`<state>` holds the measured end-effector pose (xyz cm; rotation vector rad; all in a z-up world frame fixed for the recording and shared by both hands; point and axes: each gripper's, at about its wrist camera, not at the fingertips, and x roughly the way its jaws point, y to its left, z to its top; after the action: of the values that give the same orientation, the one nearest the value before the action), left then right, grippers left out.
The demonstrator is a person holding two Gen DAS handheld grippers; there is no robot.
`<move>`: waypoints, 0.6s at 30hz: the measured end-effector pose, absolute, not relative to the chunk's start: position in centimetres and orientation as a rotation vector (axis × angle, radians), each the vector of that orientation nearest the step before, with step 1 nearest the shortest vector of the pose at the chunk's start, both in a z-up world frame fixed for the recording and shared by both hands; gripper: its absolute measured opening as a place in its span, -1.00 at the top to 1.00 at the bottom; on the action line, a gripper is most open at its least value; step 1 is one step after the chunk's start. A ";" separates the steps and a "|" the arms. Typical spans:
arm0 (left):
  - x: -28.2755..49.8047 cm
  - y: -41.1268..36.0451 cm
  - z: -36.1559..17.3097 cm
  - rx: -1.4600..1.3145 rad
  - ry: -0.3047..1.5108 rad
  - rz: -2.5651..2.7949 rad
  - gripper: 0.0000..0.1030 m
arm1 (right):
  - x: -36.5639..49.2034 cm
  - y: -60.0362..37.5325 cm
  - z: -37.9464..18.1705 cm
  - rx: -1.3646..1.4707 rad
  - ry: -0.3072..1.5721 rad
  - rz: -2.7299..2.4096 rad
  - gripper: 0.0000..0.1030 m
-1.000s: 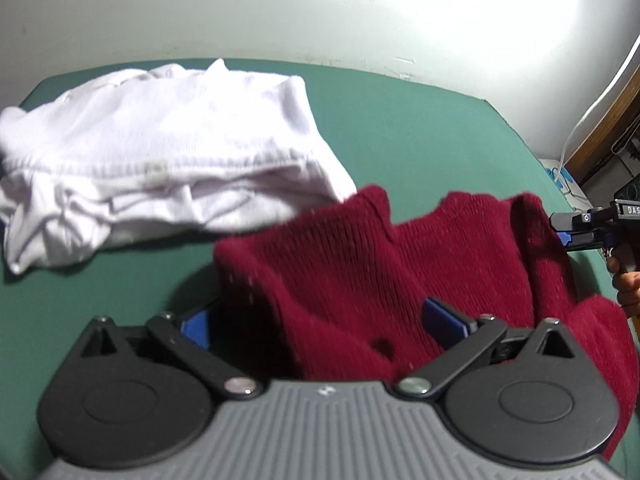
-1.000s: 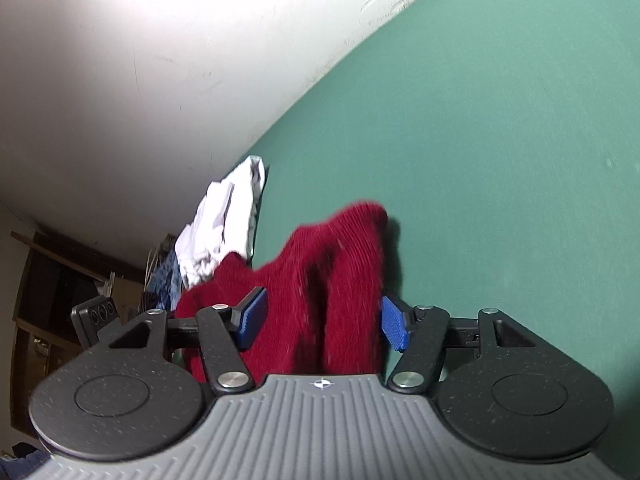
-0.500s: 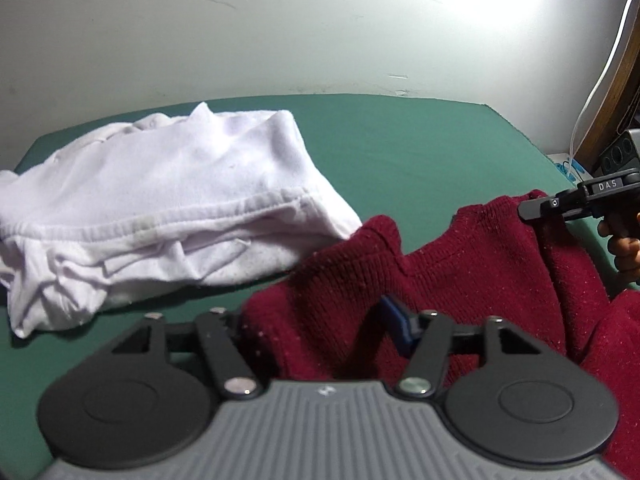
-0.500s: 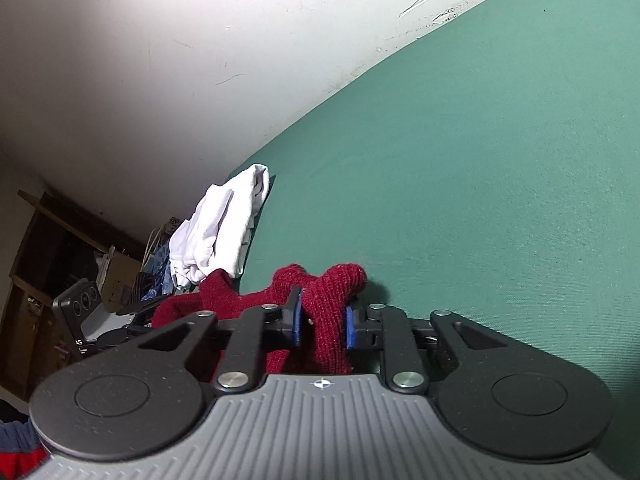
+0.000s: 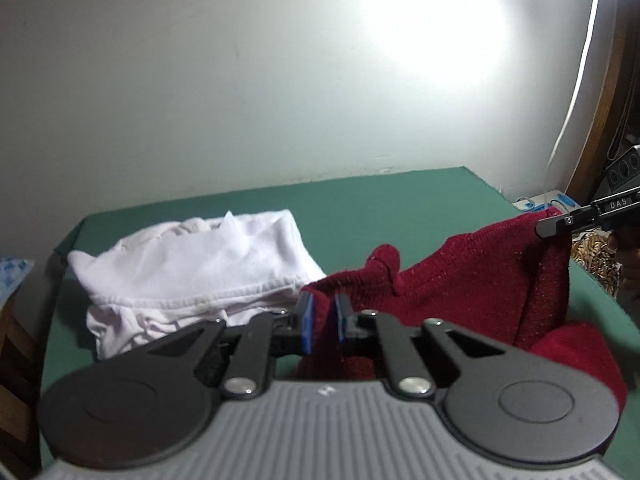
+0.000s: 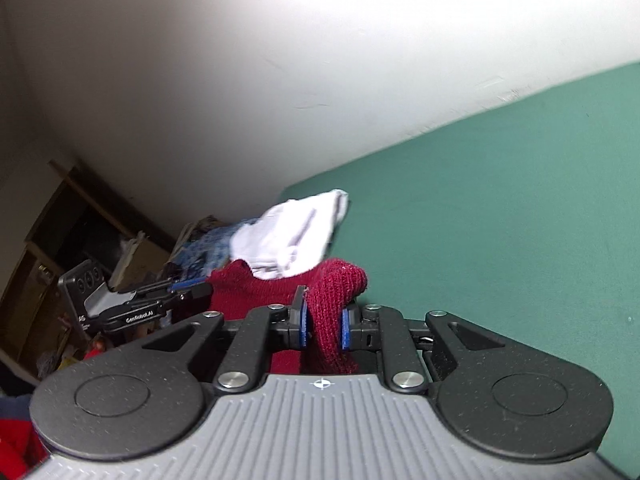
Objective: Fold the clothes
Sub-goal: 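Grasp the edge of the folded red sweater with both grippers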
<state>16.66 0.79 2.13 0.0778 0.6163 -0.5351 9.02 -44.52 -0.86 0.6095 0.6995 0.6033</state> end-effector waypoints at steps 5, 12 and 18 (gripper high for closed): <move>10.5 2.9 5.2 0.061 0.574 -0.613 0.95 | 2.8 -44.1 2.5 0.512 0.677 0.680 0.68; 12.2 1.8 1.1 0.156 0.657 -0.539 0.39 | 0.1 -40.7 1.5 0.414 0.688 0.588 0.68; 19.9 3.0 -4.1 0.007 0.833 -0.453 0.08 | 2.3 -39.9 -1.0 0.429 0.676 0.449 0.67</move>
<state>19.91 3.02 -4.06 0.0070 0.8329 -0.4529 2.30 -39.90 -0.97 0.4290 0.6757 0.4495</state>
